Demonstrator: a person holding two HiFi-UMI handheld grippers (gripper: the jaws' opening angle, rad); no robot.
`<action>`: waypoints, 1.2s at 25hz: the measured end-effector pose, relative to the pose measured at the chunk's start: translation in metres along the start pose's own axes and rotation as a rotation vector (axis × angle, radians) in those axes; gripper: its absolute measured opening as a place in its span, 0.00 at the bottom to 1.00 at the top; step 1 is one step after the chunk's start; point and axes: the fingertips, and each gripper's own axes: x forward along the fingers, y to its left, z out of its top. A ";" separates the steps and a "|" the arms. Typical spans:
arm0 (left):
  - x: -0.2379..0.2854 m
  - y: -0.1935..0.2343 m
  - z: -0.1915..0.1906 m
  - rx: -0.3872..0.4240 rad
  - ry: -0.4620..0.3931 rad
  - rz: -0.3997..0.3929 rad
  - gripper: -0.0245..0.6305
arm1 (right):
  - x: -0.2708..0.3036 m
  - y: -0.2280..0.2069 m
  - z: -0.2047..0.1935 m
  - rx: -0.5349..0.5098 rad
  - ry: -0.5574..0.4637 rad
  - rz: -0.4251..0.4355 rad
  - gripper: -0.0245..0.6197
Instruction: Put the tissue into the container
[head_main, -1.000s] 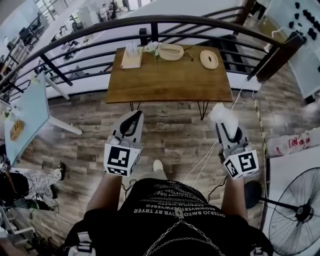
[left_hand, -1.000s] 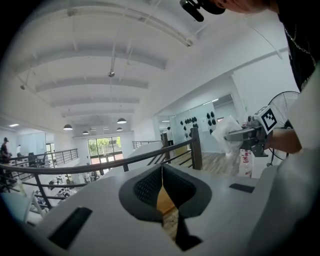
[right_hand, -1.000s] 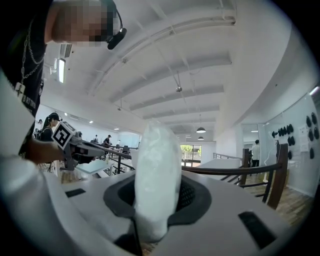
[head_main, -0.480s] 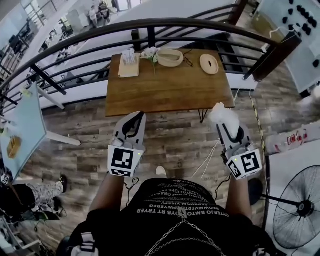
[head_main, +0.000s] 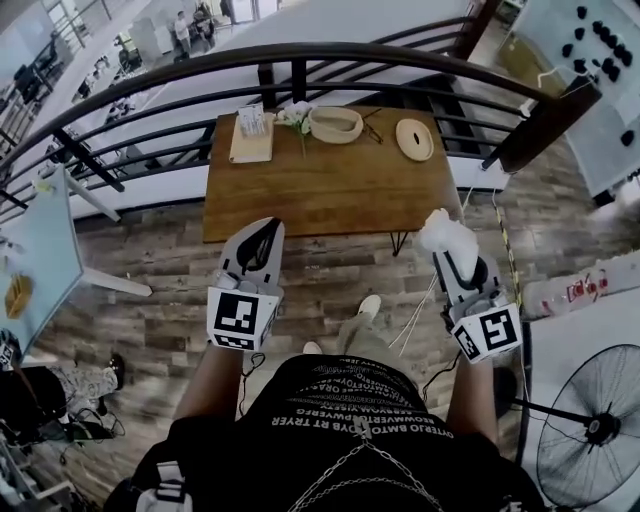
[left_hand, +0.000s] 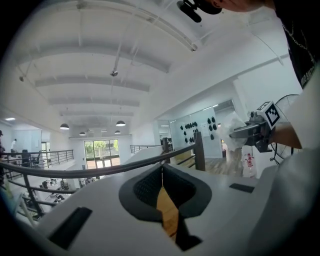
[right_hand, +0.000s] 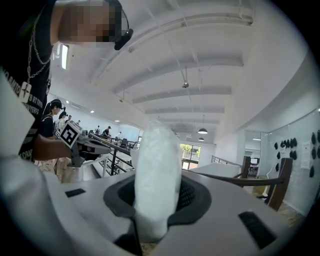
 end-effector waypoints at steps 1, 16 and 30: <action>0.004 0.001 -0.002 0.000 0.011 0.002 0.08 | 0.006 -0.003 -0.002 0.002 -0.001 0.006 0.22; 0.110 0.039 0.004 -0.075 0.033 0.088 0.08 | 0.118 -0.091 -0.026 0.065 -0.013 0.125 0.22; 0.210 0.045 0.026 -0.119 0.016 0.146 0.08 | 0.189 -0.166 -0.040 0.104 -0.012 0.222 0.22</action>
